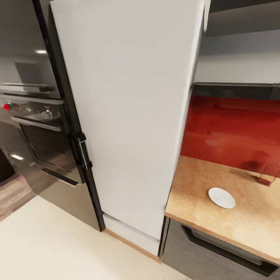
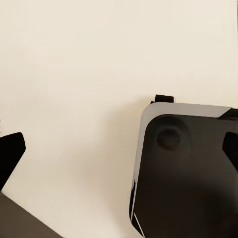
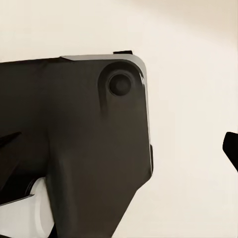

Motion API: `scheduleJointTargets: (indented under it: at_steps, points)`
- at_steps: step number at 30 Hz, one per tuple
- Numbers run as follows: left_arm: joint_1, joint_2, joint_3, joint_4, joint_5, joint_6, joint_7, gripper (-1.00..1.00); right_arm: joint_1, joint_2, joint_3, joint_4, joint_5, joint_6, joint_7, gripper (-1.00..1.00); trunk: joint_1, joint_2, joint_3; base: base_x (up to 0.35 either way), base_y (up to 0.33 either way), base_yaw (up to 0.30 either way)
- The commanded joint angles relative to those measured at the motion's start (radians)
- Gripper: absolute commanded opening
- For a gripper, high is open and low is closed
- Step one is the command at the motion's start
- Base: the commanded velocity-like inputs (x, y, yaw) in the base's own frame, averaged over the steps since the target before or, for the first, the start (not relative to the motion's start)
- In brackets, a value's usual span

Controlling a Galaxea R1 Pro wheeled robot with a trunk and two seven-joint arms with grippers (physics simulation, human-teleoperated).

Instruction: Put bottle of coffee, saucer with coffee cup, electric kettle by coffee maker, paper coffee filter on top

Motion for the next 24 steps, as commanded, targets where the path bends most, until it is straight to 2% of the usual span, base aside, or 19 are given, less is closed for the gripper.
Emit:
scheduleJointTargets:
  at_steps: [1,20,24]
  points:
    - [0.000,0.000,-0.009,-0.001,0.008,-0.002,0.003,1.00,-0.001,0.000,-0.006,0.001,0.000,-0.004,0.000,1.00,0.001,-0.002,-0.002,0.000,0.047,-0.288]
    - [0.000,-0.007,-0.010,-0.001,0.007,-0.002,0.003,1.00,-0.001,0.000,-0.006,0.001,0.000,-0.003,0.001,1.00,0.001,-0.002,-0.002,0.000,0.004,-0.288]
    - [0.000,-0.007,-0.010,-0.001,0.007,-0.002,0.004,1.00,-0.001,0.000,-0.006,0.001,0.000,-0.003,0.000,1.00,0.001,-0.002,-0.002,0.000,-0.131,-0.288]
